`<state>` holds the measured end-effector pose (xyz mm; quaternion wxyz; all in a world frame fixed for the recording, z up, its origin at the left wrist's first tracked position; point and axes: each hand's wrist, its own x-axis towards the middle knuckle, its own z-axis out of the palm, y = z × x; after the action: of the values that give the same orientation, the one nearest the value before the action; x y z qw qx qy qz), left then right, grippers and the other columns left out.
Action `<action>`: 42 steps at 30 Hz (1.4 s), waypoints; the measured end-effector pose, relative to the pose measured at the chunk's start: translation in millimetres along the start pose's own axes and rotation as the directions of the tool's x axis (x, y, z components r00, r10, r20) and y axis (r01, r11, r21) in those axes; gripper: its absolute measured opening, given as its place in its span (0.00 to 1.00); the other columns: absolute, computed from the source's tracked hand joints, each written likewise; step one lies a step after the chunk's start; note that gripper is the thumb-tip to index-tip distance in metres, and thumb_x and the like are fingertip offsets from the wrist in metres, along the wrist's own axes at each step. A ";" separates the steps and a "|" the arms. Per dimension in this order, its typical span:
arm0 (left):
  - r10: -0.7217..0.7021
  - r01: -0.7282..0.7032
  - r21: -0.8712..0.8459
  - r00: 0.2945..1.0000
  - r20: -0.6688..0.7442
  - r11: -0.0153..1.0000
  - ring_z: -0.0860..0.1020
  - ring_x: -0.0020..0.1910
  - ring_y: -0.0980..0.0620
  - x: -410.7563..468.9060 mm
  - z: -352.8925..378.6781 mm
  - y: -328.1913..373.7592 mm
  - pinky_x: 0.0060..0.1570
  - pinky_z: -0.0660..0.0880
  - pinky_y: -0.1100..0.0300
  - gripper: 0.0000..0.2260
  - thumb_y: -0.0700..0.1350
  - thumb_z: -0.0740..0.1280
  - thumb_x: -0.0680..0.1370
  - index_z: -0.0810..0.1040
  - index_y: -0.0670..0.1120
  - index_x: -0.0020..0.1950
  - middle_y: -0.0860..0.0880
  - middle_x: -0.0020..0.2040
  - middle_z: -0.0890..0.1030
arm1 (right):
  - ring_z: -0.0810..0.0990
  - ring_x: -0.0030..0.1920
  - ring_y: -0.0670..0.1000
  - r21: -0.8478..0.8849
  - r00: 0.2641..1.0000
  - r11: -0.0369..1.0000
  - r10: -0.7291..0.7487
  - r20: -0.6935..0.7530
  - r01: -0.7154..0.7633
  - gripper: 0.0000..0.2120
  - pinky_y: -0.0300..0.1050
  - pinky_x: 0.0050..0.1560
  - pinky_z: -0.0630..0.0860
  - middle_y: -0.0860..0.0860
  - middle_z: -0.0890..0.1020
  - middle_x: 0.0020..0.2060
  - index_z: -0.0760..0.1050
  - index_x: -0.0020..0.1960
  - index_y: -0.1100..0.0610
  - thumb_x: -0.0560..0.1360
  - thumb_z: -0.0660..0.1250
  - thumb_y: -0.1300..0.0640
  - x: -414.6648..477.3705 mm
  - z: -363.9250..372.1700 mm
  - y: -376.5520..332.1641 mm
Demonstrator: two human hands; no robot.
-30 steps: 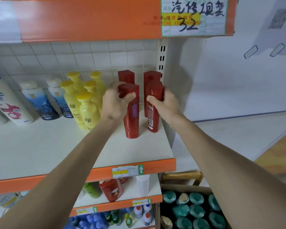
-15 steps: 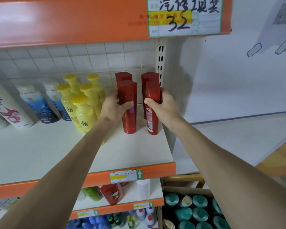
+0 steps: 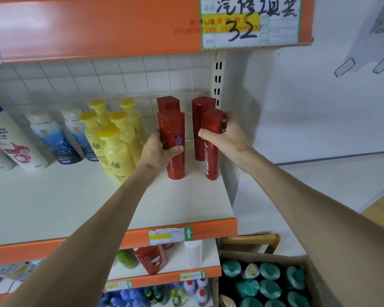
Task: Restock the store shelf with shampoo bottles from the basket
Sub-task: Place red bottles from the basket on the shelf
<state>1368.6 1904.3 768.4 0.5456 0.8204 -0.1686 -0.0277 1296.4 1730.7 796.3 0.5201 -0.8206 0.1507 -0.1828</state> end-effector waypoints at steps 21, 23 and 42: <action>-0.046 0.045 -0.175 0.999 0.001 0.984 0.77 0.58 0.49 -4.0 0.2 -11.8 0.59 0.76 0.52 0.21 0.41 0.75 0.71 0.74 0.44 0.61 0.48 0.56 0.80 | 0.81 0.48 0.50 -0.326 0.961 0.945 0.073 0.265 0.018 0.30 0.51 0.50 0.81 0.45 0.79 0.47 0.69 0.58 0.48 0.62 0.80 0.47 -22.5 17.6 21.5; -0.042 0.042 -0.182 0.999 0.004 0.982 0.77 0.58 0.49 -3.2 -0.8 -14.5 0.61 0.75 0.49 0.21 0.42 0.76 0.70 0.74 0.45 0.61 0.49 0.57 0.80 | 0.83 0.45 0.52 -0.287 0.993 0.958 0.050 0.106 -0.018 0.30 0.52 0.47 0.83 0.45 0.79 0.46 0.68 0.56 0.50 0.62 0.80 0.43 -25.9 23.5 29.0; -0.075 0.076 -0.013 0.995 0.065 0.997 0.78 0.54 0.50 -10.1 14.1 -58.4 0.48 0.73 0.67 0.24 0.42 0.75 0.71 0.73 0.47 0.64 0.49 0.56 0.80 | 0.79 0.43 0.50 -0.249 0.993 0.964 0.070 -0.093 -0.091 0.24 0.40 0.40 0.71 0.47 0.81 0.50 0.69 0.58 0.53 0.70 0.76 0.46 -28.5 53.7 61.4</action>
<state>1370.3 1915.2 708.5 0.5448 0.8207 -0.1545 -0.0761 1292.1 1760.6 715.4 0.4114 -0.8651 0.2276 -0.1748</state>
